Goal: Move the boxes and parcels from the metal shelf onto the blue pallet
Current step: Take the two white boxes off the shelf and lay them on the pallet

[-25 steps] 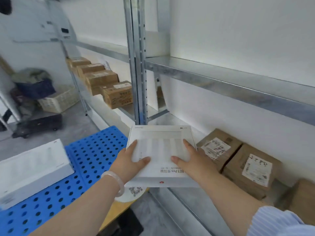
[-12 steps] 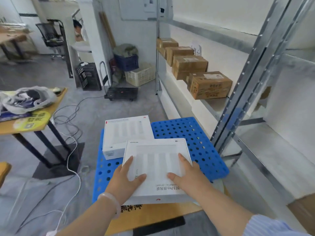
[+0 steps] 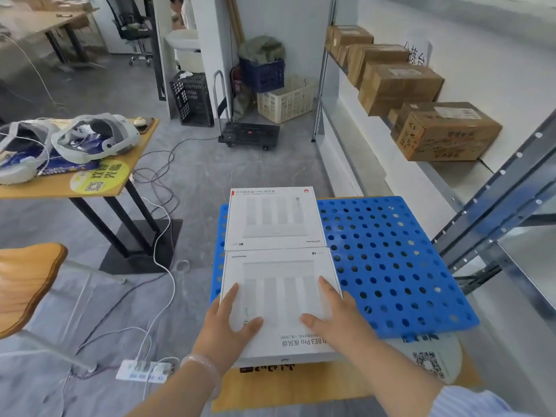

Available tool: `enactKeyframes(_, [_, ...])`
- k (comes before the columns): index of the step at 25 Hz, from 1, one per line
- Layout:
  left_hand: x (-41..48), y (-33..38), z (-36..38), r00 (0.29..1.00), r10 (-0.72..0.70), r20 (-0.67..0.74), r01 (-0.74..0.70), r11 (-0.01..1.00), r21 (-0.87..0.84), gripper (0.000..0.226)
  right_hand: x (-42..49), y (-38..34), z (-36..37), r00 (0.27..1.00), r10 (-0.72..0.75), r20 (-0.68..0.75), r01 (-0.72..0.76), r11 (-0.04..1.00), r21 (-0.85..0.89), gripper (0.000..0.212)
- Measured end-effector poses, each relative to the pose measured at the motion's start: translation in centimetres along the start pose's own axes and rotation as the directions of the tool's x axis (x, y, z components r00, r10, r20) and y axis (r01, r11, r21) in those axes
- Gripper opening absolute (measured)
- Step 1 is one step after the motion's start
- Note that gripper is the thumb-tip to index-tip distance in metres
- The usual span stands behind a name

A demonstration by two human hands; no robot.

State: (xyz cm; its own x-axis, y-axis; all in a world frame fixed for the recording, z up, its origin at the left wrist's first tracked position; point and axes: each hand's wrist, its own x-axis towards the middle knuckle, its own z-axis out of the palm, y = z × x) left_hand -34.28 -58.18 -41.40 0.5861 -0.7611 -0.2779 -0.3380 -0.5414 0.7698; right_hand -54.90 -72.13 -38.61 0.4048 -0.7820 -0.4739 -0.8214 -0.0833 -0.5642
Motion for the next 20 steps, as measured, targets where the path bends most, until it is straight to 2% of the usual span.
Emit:
enactKeyframes(8, [1.7, 0.4, 0.3, 0.999, 0.032, -0.008, -0.033, 0.999, -0.005, 0.087, 2.2, 0.0, 0.4, 1.000, 0.000, -0.020, 0.000, 1.000, 0.020, 0.094])
enactKeyframes(16, [2.1, 0.2, 0.4, 1.000, 0.017, -0.012, -0.017, 1.000, -0.004, 0.087, 3.4, 0.0, 0.3, 0.999, -0.030, -0.012, 0.030, 0.998, -0.059, 0.092])
enactKeyframes(18, [2.0, 0.3, 0.3, 1.000, 0.001, 0.004, -0.001, 0.999, 0.043, 0.090, 3.3, 0.0, -0.1, 0.998, -0.055, -0.013, 0.054, 0.994, -0.092, 0.093])
enactKeyframes(20, [1.9, 0.7, -0.2, 1.000, 0.011, -0.022, -0.007, 0.985, 0.175, 0.093, 2.7, 0.0, -0.9, 0.994, -0.101, -0.049, 0.095, 0.989, -0.109, 0.092])
